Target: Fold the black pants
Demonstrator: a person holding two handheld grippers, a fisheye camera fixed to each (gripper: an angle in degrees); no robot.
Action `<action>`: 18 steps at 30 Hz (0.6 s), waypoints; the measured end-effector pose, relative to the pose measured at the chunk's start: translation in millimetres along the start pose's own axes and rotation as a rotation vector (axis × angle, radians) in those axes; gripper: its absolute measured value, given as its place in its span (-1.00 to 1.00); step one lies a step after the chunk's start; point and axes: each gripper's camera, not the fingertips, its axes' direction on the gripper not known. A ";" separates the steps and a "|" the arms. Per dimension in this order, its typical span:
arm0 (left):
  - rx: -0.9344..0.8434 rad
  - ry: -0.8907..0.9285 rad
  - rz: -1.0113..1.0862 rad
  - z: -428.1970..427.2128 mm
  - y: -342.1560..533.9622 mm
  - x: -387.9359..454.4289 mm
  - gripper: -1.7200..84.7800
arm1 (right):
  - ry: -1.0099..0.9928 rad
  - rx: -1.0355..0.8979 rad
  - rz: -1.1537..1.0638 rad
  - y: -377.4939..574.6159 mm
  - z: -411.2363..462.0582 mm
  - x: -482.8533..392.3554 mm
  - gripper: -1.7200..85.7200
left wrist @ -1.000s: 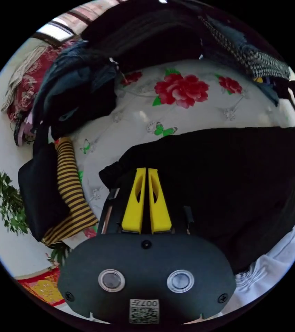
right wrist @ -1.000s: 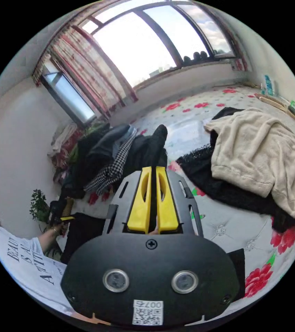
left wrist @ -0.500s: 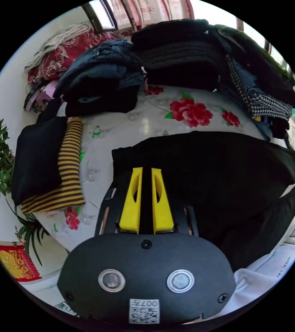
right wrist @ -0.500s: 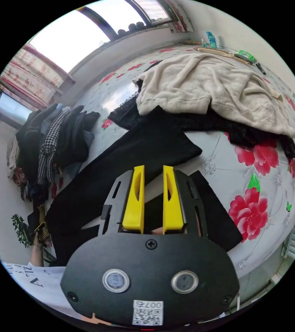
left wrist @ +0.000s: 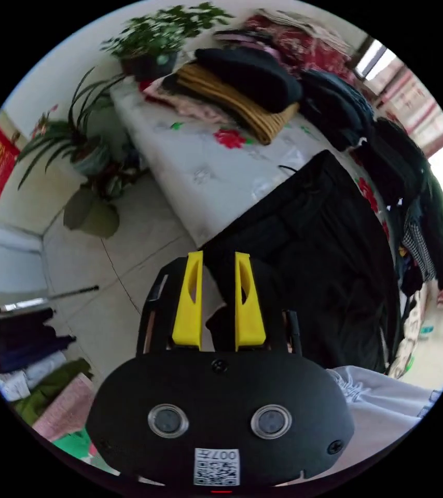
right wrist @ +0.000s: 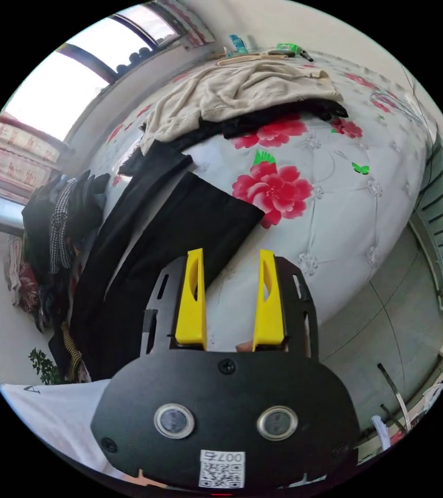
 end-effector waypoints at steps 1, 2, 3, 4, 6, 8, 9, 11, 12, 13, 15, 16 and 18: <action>-0.020 0.047 -0.054 1.4 9.1 -19.2 -0.74 | -0.015 -0.021 0.012 4.9 -1.7 8.5 -0.71; -0.034 0.073 -0.078 3.5 13.0 -26.8 -0.73 | -0.028 -0.036 0.012 6.5 -1.2 10.9 -0.71; -0.056 0.127 -0.108 9.5 19.1 -37.3 -0.74 | -0.051 -0.061 0.010 8.5 0.8 12.7 -0.71; -0.078 0.162 -0.124 17.3 22.6 -42.2 -0.76 | -0.077 -0.082 0.010 9.4 3.4 11.8 -0.71; -0.085 0.188 -0.131 24.9 21.9 -42.9 -0.80 | -0.070 -0.063 0.027 10.8 -0.2 6.7 -0.73; -0.125 0.166 -0.109 30.9 14.8 -37.5 -0.83 | -0.120 -0.073 -0.005 8.1 -2.5 -2.5 -0.75; -0.155 0.149 -0.085 31.9 8.1 -33.6 -0.85 | -0.196 -0.110 -0.006 3.6 0.5 -6.5 -0.77; -0.190 0.115 -0.038 27.3 -0.9 -31.4 -0.90 | -0.166 -0.080 0.022 1.6 -7.8 -13.5 -0.84; -0.186 0.125 -0.003 19.1 -5.2 -33.4 -0.93 | -0.175 -0.067 -0.017 -1.3 -13.7 -20.4 -0.89; -0.157 0.179 0.022 7.0 -7.9 -39.3 -0.94 | -0.214 -0.077 -0.047 -5.9 -21.2 -25.4 -0.92; -0.089 0.315 0.028 -17.6 -11.0 -54.4 -0.96 | -0.353 -0.023 -0.079 -11.8 -47.3 -28.2 -0.94; -0.040 0.435 0.020 -35.6 -13.2 -66.2 -0.97 | -0.465 0.023 -0.079 -16.0 -71.8 -27.3 -0.95; 0.029 0.608 0.017 -62.4 -16.8 -81.2 -0.98 | -0.657 0.094 -0.068 -21.6 -112.0 -24.7 -0.96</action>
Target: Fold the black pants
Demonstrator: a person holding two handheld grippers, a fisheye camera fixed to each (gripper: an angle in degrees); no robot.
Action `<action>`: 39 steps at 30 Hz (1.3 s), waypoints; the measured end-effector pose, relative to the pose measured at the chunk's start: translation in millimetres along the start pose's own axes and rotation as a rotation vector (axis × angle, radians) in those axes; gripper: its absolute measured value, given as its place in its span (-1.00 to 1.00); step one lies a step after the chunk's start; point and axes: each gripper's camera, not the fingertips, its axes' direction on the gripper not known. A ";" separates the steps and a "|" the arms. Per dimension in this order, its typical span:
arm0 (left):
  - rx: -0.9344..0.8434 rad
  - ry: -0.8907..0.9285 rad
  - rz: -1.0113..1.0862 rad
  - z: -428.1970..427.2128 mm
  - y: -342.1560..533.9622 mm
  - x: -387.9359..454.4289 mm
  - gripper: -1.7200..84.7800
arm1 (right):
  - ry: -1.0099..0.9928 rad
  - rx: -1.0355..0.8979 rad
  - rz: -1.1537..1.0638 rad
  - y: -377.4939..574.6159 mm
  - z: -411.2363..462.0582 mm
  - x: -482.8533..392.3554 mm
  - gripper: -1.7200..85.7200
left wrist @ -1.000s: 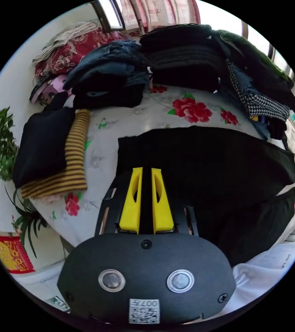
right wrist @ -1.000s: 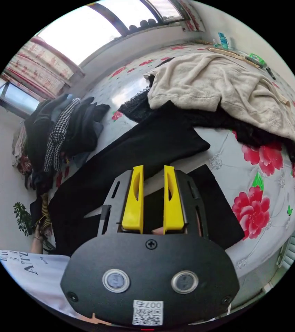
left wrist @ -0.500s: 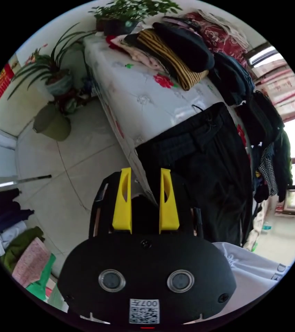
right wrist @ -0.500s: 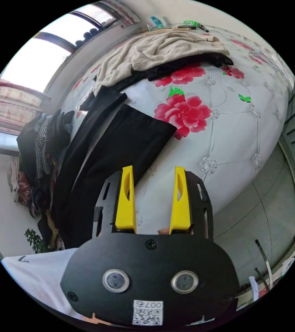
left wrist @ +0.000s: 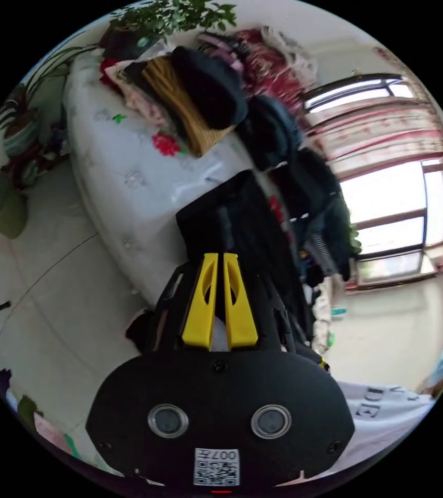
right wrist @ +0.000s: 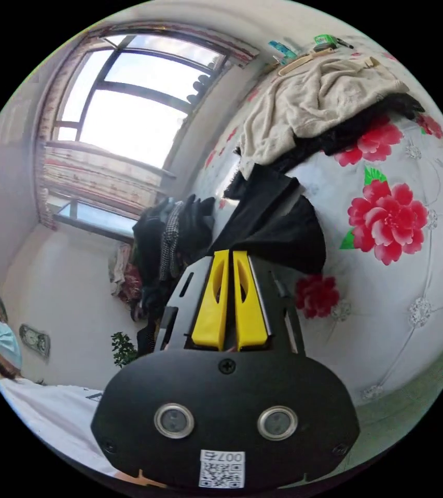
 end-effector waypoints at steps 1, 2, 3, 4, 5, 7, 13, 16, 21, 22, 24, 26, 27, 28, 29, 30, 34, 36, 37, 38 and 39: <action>0.041 0.086 0.024 -18.6 -2.9 4.6 -0.98 | -0.102 0.049 -0.023 -5.0 -21.2 -18.0 -0.96; 0.056 0.120 0.039 -26.9 -4.6 7.7 -0.98 | -0.143 0.071 -0.038 -7.4 -31.4 -27.4 -0.96; 0.085 0.175 0.077 -42.7 -8.0 14.6 -0.98 | -0.199 0.114 -0.077 -11.3 -52.1 -46.5 -0.96; 0.118 0.223 0.111 -57.3 -10.3 20.8 -0.98 | -0.229 0.152 -0.116 -13.7 -72.5 -63.2 -0.96; 0.133 0.245 0.127 -63.9 -11.1 23.2 -0.98 | -0.238 0.169 -0.133 -14.1 -82.5 -70.0 -0.96; 0.176 0.332 0.130 -85.1 -11.1 21.7 -0.98 | -0.252 0.219 -0.147 -9.5 -117.2 -82.0 -0.97; 0.162 0.297 0.049 -91.8 -3.2 -1.4 -0.98 | -0.225 0.222 -0.015 18.8 -145.6 -59.5 -0.97; 0.133 0.289 0.021 -75.7 -15.7 3.6 -0.98 | -0.191 0.188 0.025 16.4 -130.2 -58.8 -0.97; 0.074 0.248 0.066 -37.8 -77.7 49.8 -0.98 | -0.079 0.151 -0.037 -29.1 -84.2 -93.9 -0.96; 0.066 0.234 0.060 -21.9 -100.2 62.2 -0.98 | -0.028 0.141 -0.052 -50.3 -65.1 -104.5 -0.96; 0.054 0.213 0.037 13.3 -137.6 81.3 -0.97 | 0.074 0.119 -0.071 -86.4 -26.6 -121.2 -0.94; 0.039 0.170 0.024 62.3 -174.2 103.5 -0.97 | 0.167 0.085 -0.110 -124.2 26.1 -135.4 -0.92; 0.017 0.142 0.007 99.4 -195.0 116.5 -0.97 | 0.225 0.048 -0.126 -147.6 65.5 -139.3 -0.90; 0.024 0.097 -0.023 129.6 -208.6 126.9 -0.95 | 0.291 0.013 -0.131 -165.6 102.0 -138.0 -0.88; 0.036 0.076 -0.031 141.4 -213.0 132.2 -0.95 | 0.332 0.003 -0.125 -171.7 117.4 -135.6 -0.87; 0.044 0.049 -0.023 161.4 -219.8 143.0 -0.93 | 0.400 -0.016 -0.098 -179.3 141.5 -127.6 -0.86; -0.044 -0.058 0.171 207.4 -218.4 174.4 -0.86 | 0.460 -0.044 -0.103 -172.9 163.5 -88.3 -0.80; -0.073 -0.152 0.259 214.3 -201.5 174.7 -0.85 | 0.467 -0.048 -0.077 -160.6 154.7 -57.5 -0.79; -0.078 -0.210 0.286 213.8 -186.4 168.7 -0.85 | 0.468 -0.043 -0.044 -150.5 144.7 -33.7 -0.78; -0.075 -0.238 0.286 211.5 -178.3 164.2 -0.85 | 0.468 -0.037 -0.019 -145.2 138.5 -20.4 -0.77; -0.045 -0.288 0.264 202.4 -161.3 153.1 -0.85 | 0.458 -0.018 0.025 -135.9 125.7 4.2 -0.76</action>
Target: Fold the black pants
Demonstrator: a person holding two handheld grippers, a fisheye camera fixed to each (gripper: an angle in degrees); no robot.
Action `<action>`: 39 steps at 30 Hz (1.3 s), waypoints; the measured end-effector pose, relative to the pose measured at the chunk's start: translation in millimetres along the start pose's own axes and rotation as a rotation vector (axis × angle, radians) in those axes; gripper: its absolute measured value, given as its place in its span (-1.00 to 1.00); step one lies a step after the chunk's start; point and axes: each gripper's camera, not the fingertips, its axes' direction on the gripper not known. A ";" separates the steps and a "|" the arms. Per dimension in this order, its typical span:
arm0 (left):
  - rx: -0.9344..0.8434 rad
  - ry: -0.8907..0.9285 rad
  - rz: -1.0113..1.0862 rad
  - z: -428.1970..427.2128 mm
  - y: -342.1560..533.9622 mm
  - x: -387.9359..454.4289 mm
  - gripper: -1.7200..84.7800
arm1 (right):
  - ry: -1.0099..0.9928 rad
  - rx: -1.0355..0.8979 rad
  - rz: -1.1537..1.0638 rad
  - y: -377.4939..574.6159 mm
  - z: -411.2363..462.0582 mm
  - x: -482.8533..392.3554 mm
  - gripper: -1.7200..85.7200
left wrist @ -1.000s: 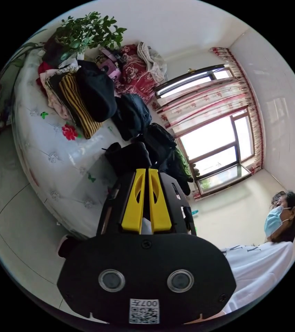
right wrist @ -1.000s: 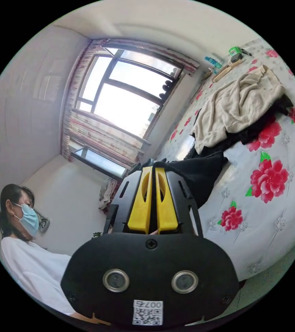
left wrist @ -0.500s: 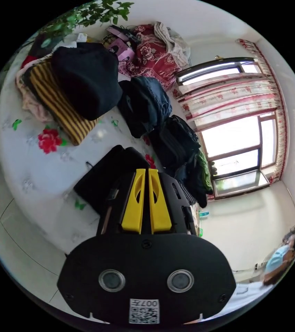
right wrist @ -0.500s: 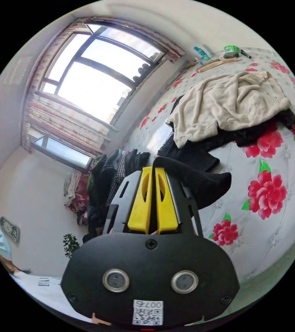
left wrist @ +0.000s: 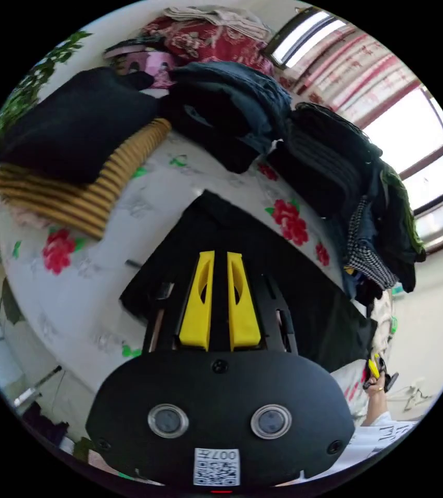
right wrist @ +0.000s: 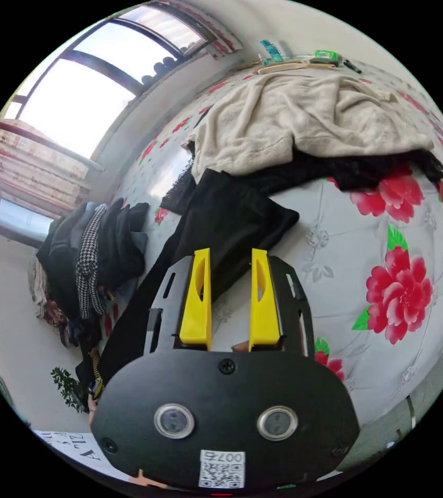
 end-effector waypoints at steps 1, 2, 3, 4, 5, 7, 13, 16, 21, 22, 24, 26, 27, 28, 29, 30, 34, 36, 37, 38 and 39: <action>0.034 -0.044 -0.039 -8.6 19.9 -9.8 -0.85 | -0.021 0.008 0.043 6.3 0.1 26.0 -0.76; 0.050 -0.065 -0.060 -13.0 29.2 -14.7 -0.85 | -0.031 0.010 0.070 8.5 0.7 38.1 -0.75; 0.076 -0.102 -0.108 -20.1 45.9 -24.5 -0.85 | -0.064 0.023 0.119 11.2 2.7 58.7 -0.75; 0.094 -0.108 -0.161 -23.9 59.6 -33.9 -0.85 | -0.112 0.036 0.156 11.4 6.5 74.1 -0.75; 0.101 -0.100 -0.183 -24.5 64.4 -37.9 -0.84 | -0.132 0.043 0.171 10.5 9.0 79.6 -0.75; 0.088 -0.080 -0.287 -18.4 70.6 -51.9 -0.80 | -0.186 0.059 0.216 3.2 24.9 93.2 -0.76; 0.053 -0.117 -0.293 19.7 49.0 -60.1 -0.76 | -0.407 0.078 0.458 -0.2 55.8 137.9 -0.93; -0.021 -0.158 -0.228 29.4 28.4 -57.0 -0.77 | -0.501 0.126 0.286 -2.9 9.6 126.1 -0.95; -0.066 -0.125 -0.138 42.3 12.8 -50.4 -0.77 | -0.404 0.224 0.190 63.7 -68.5 165.3 -0.96; -0.060 -0.110 -0.123 46.7 13.4 -47.9 -0.76 | -0.340 0.208 0.298 89.8 -64.9 200.2 -0.96; -0.043 -0.095 -0.112 52.0 15.3 -44.4 -0.76 | -0.292 0.164 0.535 137.8 -49.5 256.4 -0.97; -0.034 -0.089 -0.122 53.9 16.5 -43.9 -0.76 | -0.354 0.227 0.659 183.3 -45.9 287.2 -0.97; -0.044 -0.068 -0.147 53.0 16.3 -48.1 -0.77 | -0.394 0.263 0.699 202.6 -45.6 291.7 -0.97; -0.056 -0.037 -0.183 50.4 16.3 -55.4 -0.77 | -0.395 0.276 0.696 211.6 -45.2 284.9 -0.97; -0.058 -0.021 -0.197 48.4 16.9 -59.5 -0.77 | -0.398 0.280 0.682 213.1 -45.5 279.2 -0.97; -0.044 0.001 -0.220 42.4 19.7 -67.9 -0.77 | -0.416 0.291 0.638 211.7 -47.4 264.3 -0.97; 0.015 0.078 -0.253 21.7 35.6 -98.8 -0.76 | -0.423 0.255 0.248 180.0 -60.8 145.0 -0.97; 0.026 0.105 -0.262 17.5 44.0 -112.1 -0.76 | -0.408 0.225 0.012 176.9 -65.6 66.9 -0.97; 0.031 0.119 -0.269 16.5 49.2 -121.0 -0.75 | -0.411 0.197 -0.152 183.0 -65.7 11.7 -0.97; 0.032 0.127 -0.273 16.7 51.5 -125.5 -0.75 | -0.416 0.183 -0.234 188.8 -65.0 -16.3 -0.97; 0.029 0.140 -0.284 18.1 55.2 -134.4 -0.74 | -0.428 0.151 -0.404 206.7 -62.0 -73.6 -0.97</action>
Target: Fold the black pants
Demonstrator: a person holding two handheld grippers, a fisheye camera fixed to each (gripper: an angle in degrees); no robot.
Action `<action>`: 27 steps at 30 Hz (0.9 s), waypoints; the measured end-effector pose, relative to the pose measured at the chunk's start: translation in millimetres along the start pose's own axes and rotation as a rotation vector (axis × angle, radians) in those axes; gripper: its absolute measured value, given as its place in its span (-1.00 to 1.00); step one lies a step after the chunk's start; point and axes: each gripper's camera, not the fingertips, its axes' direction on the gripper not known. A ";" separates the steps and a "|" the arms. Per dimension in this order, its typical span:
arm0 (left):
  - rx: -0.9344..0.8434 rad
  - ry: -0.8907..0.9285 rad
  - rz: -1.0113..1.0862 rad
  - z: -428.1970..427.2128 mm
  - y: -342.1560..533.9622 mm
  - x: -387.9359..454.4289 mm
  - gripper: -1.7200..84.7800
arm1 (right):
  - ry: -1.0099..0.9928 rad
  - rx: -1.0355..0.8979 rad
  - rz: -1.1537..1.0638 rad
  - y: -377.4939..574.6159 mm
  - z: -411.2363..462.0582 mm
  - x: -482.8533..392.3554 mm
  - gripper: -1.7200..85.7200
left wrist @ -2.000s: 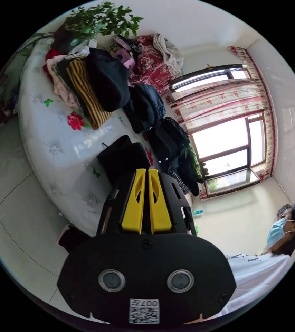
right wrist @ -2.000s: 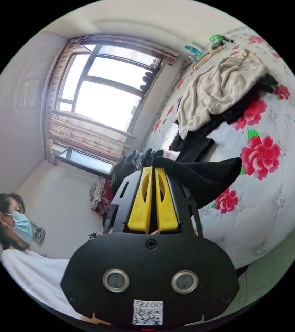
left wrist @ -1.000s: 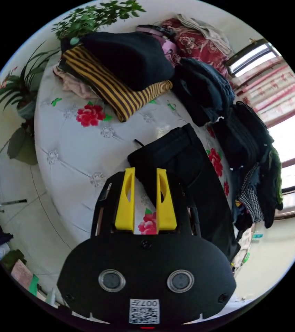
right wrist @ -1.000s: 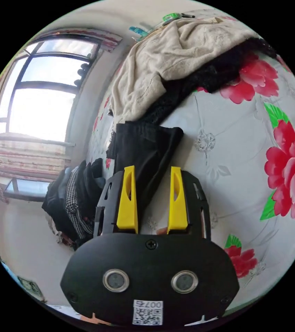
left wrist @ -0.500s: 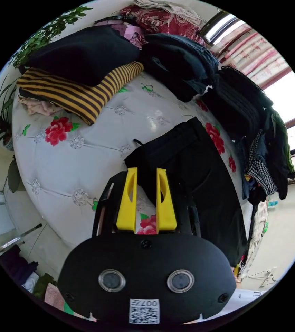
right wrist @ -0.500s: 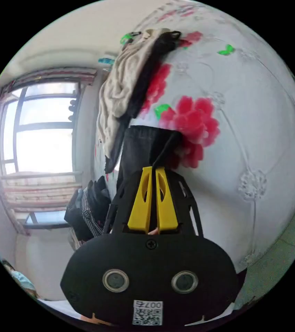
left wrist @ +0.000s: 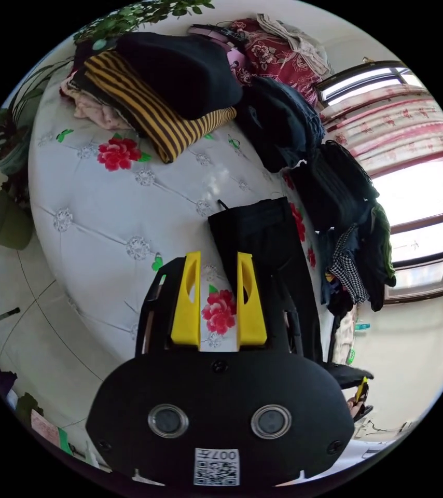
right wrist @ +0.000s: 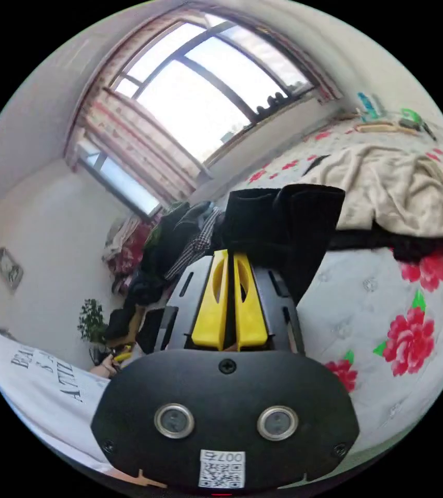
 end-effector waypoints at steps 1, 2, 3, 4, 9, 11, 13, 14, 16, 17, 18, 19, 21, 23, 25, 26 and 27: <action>-0.002 0.012 -0.012 1.1 0.5 -9.1 -0.73 | -0.029 -0.063 -0.143 4.7 27.0 -52.8 -0.96; -0.002 0.021 -0.016 2.0 0.5 -13.2 -0.73 | -0.041 -0.094 -0.211 10.2 41.2 -78.6 -0.96; -0.006 0.037 -0.019 4.7 -0.2 -20.2 -0.72 | -0.059 -0.159 -0.336 27.3 71.4 -127.8 -0.96; -0.014 0.049 -0.020 8.7 -1.8 -25.6 -0.71 | -0.081 -0.230 -0.439 51.1 104.0 -171.3 -0.96; -0.031 0.111 -0.007 32.2 -15.3 -37.1 -0.68 | -0.137 -0.626 -0.618 201.9 267.4 -266.8 -0.93; -0.037 0.136 -0.011 44.0 -22.2 -39.7 -0.66 | -0.105 -0.854 -0.602 262.3 328.0 -271.3 -0.92; -0.058 0.188 -0.027 62.4 -31.1 -43.6 -0.65 | -0.089 -0.882 -0.582 305.4 351.3 -278.2 -0.92; -0.067 0.202 -0.033 67.6 -33.2 -44.7 -0.65 | -0.091 -0.872 -0.580 310.0 351.4 -280.1 -0.92; -0.085 0.222 -0.056 86.5 -38.6 -48.5 -0.68 | -0.058 -0.840 -0.582 316.8 347.5 -280.2 -0.92; -0.083 0.207 -0.065 88.5 -39.0 -49.7 -0.69 | -0.041 -0.834 -0.577 316.3 346.3 -277.5 -0.93; -0.083 0.188 -0.080 92.7 -39.5 -52.0 -0.72 | -0.014 -0.822 -0.554 313.6 343.6 -268.7 -0.93; -0.080 0.216 -0.073 95.1 -39.3 -51.8 -0.76 | 0.007 -0.806 -0.511 308.8 339.7 -256.2 -0.93; -0.047 0.265 -0.022 89.0 -36.8 -42.8 -0.80 | 0.026 -0.765 -0.427 299.8 329.8 -233.9 -0.94; -0.011 0.323 0.082 74.4 -32.7 -19.6 -0.81 | 0.032 -0.708 -0.340 290.3 314.4 -210.7 -0.94; -0.005 0.411 0.309 50.7 -22.8 38.4 -0.82 | 0.052 -0.605 -0.255 279.6 287.0 -181.7 -0.94; -0.010 0.431 0.379 45.1 -18.2 57.2 -0.82 | 0.059 -0.582 -0.238 277.2 280.1 -174.5 -0.93; -0.024 0.466 0.529 34.7 -4.7 97.5 -0.82 | 0.074 -0.541 -0.206 272.3 266.9 -159.8 -0.93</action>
